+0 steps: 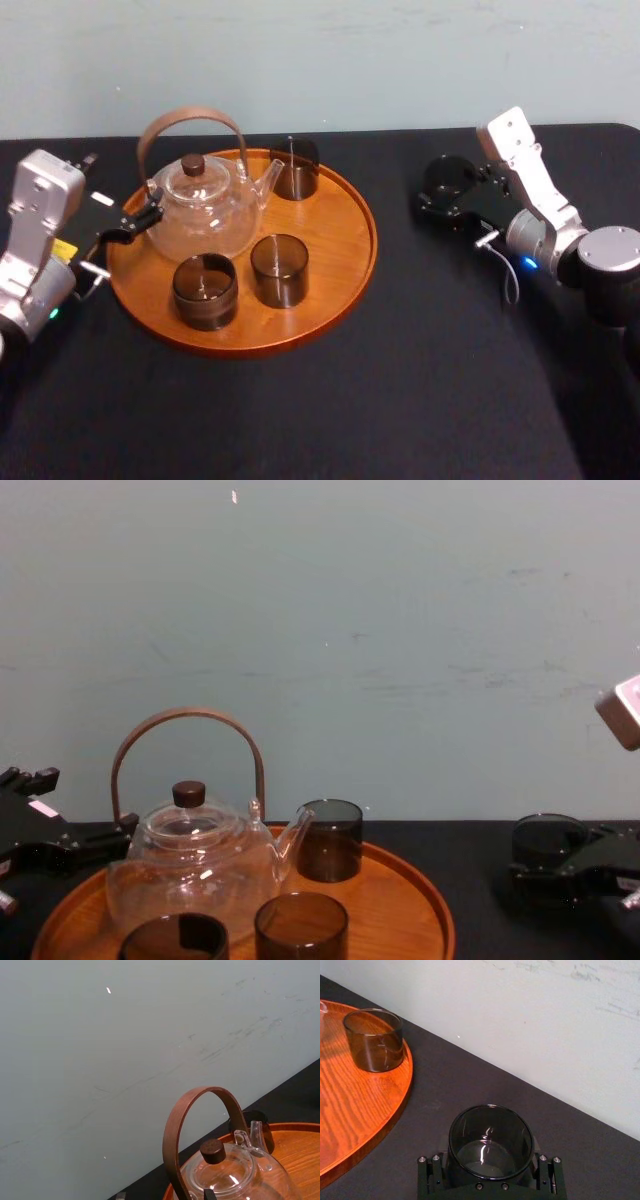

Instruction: Pick up the glass from the table and place it on the tray.

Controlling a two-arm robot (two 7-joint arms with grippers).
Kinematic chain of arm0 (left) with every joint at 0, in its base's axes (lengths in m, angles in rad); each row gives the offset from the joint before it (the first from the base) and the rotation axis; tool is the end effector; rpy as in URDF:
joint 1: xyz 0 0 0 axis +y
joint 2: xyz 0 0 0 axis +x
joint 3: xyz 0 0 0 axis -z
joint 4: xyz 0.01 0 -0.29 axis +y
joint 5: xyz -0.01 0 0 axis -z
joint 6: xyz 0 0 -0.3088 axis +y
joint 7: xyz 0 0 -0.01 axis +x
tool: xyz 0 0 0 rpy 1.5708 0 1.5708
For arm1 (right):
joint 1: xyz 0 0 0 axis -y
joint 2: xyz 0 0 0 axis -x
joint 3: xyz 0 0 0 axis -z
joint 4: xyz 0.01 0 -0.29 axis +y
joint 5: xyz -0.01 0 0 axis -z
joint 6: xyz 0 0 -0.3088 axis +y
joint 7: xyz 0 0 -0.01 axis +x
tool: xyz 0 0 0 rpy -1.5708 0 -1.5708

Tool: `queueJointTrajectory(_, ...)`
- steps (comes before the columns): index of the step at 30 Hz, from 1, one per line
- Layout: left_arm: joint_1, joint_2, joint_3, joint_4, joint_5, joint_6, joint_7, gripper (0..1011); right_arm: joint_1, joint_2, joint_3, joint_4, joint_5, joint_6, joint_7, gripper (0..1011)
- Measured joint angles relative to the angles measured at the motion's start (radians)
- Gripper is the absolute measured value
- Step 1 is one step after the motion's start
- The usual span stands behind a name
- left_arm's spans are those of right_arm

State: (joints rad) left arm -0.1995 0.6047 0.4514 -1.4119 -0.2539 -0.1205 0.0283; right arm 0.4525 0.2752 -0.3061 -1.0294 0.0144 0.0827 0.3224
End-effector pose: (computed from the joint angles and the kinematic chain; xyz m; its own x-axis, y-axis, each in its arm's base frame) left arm 0.3581 0.0827 -0.3023 0.2922 0.8803 0.3738 -0.9553 0.2873 0.0704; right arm 0.4430 -0.0454 -0.3059 0.4558 -0.8509 0.2613 0.8711 0.3661 -0.3273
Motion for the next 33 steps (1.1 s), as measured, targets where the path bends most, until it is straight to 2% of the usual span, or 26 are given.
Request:
queueJointTrajectory(9, 0.000, 0.000, 0.000, 0.000, 0.000, 0.000, 0.000, 1010, -0.069, 0.021, 0.003, -0.118, -0.013, 0.028, -0.005, 921)
queueJointTrajectory(17, 0.000, 0.000, 0.000, 0.000, 0.000, 0.000, 0.000, 1010, -0.109, 0.035, 0.008, -0.197, -0.014, 0.047, 0.003, 921)
queueJointTrajectory(27, 0.000, 0.000, 0.000, 0.000, 0.000, 0.000, 0.000, 1010, -0.130, 0.042, 0.009, -0.268, -0.012, 0.058, 0.012, 921)
queueJointTrajectory(33, 0.000, 0.000, 0.000, 0.000, 0.000, 0.000, 0.000, 1009, -0.131, 0.040, 0.003, -0.280, -0.011, 0.063, 0.017, 921)
